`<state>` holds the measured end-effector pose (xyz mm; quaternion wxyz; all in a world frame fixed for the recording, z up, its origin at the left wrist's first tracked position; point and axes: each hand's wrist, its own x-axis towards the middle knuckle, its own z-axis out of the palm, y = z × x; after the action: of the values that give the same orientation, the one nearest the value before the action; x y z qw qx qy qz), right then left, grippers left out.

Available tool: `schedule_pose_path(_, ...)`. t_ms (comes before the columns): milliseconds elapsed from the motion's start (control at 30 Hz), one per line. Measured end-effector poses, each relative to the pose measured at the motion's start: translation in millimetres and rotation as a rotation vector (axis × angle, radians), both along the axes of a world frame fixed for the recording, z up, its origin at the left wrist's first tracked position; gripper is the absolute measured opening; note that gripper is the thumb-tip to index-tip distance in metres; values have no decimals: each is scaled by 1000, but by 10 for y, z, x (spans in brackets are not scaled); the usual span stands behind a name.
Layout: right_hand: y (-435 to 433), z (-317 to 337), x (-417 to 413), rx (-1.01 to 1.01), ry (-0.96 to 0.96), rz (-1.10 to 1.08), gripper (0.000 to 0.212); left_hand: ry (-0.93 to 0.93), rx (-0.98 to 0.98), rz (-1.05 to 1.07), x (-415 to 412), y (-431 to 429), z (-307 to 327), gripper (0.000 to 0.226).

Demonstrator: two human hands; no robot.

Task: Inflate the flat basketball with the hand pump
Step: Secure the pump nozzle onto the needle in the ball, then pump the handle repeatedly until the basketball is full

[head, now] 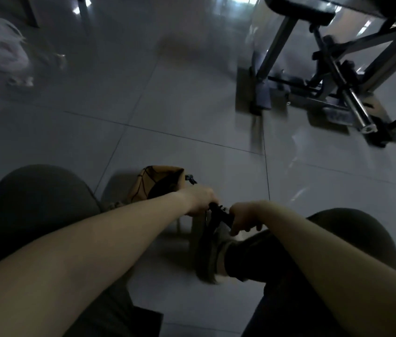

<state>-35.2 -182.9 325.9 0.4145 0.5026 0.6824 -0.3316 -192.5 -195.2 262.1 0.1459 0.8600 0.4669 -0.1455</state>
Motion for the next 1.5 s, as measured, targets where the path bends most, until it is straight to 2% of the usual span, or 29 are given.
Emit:
schedule_pose_path(100, 35, -107, -45, 58, 48, -7, 14, -34, -23, 70, -34, 40, -19, 36)
schedule_pose_path(300, 117, -118, -171, 96, 69, -13, 12, -77, -13, 5, -57, 124, 10, 31)
schedule_pose_path(400, 139, -41, -145, 103, 66, -42, 21, -114, -6, 23, -111, 156, 71, 25)
schedule_pose_path(467, 153, 90, -120, 134, 50, -25, 23, -126, 8, 32, -98, 174, 202, 20)
schedule_pose_path(567, 232, 427, -58, 191, 5, 30, 13, -148, 51, 66, -8, 181, 519, 22)
schedule_pose_path(667, 291, 747, 62, 258, -10, 6, 19, -209, 170, 116, 92, 141, 935, 18)
schedule_pose_path(733, 282, 773, 181, 316, -22, 31, 12, -236, 214, 107, 220, 95, 1054, 18)
schedule_pose_path(900, 127, 253, 521, 269, -91, 99, 10, -212, 79, 93, 664, -66, 526, 20)
schedule_pose_path(1067, 28, -257, 805, 171, -90, 16, 28, -148, -118, 29, 1048, -44, 9, 28)
schedule_pose_path(1133, 35, -405, 803, 142, -68, 1, 29, -108, -81, 11, 1053, -34, -115, 27)
schedule_pose_path(1233, 58, -602, 734, 155, -44, 4, 8, -113, 10, -51, 913, -20, -248, 24)
schedule_pose_path(1267, 72, -641, 717, 174, -25, 5, 15, -144, 20, -58, 869, -15, -283, 23)
schedule_pose_path(1367, 102, -649, 676, 241, 21, 20, 11, -182, 23, -49, 788, 26, -291, 19)
schedule_pose_path(1433, 111, -638, 698, 312, 64, 14, 27, -191, -14, -8, 739, 71, -245, 20)
schedule_pose_path(1500, 98, -646, 725, 332, 79, 17, 27, -170, -39, -17, 709, 94, -196, 18)
